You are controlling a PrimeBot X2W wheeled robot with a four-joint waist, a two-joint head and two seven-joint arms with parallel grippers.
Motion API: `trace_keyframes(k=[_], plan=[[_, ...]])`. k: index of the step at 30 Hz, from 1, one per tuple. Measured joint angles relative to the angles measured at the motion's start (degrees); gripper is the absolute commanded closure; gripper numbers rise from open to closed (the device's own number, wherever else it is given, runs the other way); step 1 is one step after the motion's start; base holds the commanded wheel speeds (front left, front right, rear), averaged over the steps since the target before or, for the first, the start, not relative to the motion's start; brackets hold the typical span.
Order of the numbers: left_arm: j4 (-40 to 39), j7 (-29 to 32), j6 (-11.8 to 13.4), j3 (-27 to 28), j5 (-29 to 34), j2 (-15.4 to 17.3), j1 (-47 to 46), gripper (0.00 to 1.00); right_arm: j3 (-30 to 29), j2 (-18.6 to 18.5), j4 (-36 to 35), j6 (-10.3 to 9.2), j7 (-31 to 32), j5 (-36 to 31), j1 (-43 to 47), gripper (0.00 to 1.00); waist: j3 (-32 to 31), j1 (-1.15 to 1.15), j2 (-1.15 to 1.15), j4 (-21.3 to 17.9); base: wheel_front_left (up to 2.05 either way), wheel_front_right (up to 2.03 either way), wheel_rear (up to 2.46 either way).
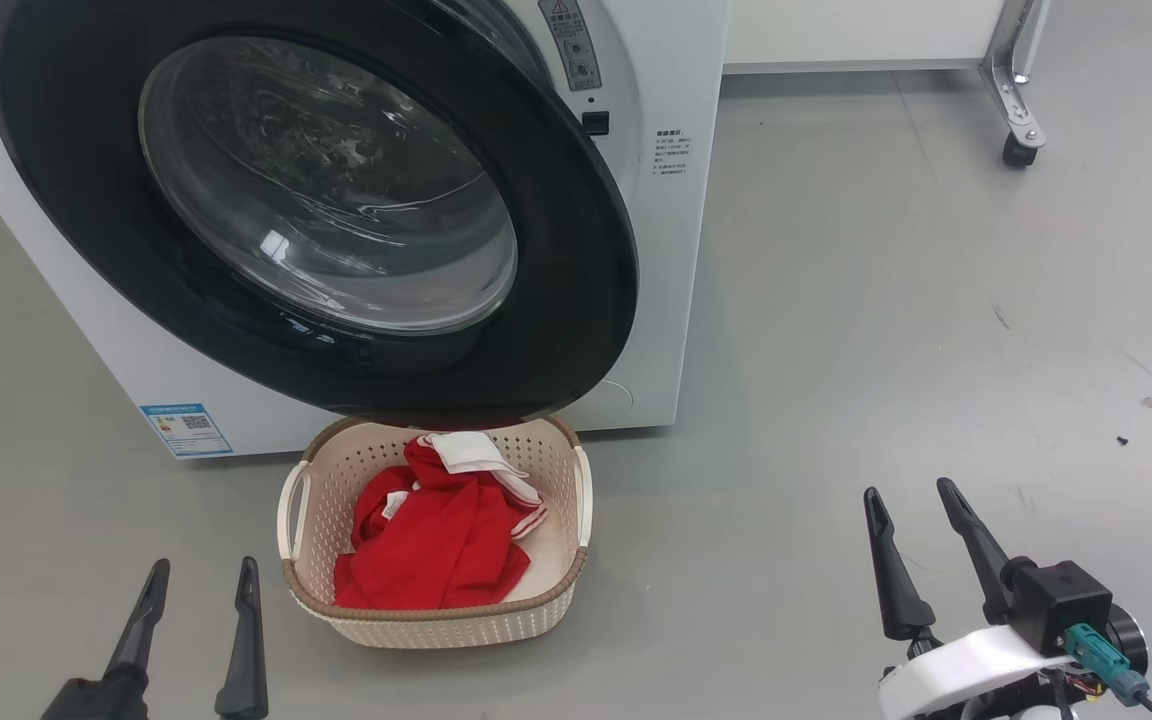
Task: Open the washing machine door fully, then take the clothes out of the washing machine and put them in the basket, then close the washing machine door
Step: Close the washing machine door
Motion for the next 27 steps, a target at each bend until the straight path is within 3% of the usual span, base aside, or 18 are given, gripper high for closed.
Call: trace_keyframes(k=[11, 12, 13, 27], plan=[[0.02, -0.05, 0.18, -0.23, 0.48, -0.34, 0.01, 0.0, 0.04, 0.0, -0.08, 0.0, 0.0, -0.02, 0.0, 0.0, -0.02, 0.0, 0.0, 0.24, 0.0, 0.0, 0.0], [0.03, -0.07, 0.19, -0.22, 0.48, -0.44, 0.01, 0.0, 0.04, 0.0, -0.1, 0.0, 0.0, -0.03, 0.0, 0.54, -0.01, 0.0, 0.0, 0.28, 0.0, 0.0, 0.0], [0.03, -0.07, 0.2, -0.22, 0.48, -0.56, 0.01, 0.0, 0.03, 0.0, -0.12, 0.0, 0.0, -0.08, 0.0, 1.0, 0.0, 0.0, 0.0, 0.3, 0.0, 0.0, 0.0], [-0.15, -0.08, 0.25, -1.52, 1.68, -1.23, -0.23, 0.0, -0.03, -0.54, -0.32, 0.13, 0.0, -0.41, -0.08, 1.0, 0.62, 0.0, 0.0, 1.62, 0.0, 0.0, 0.0]])
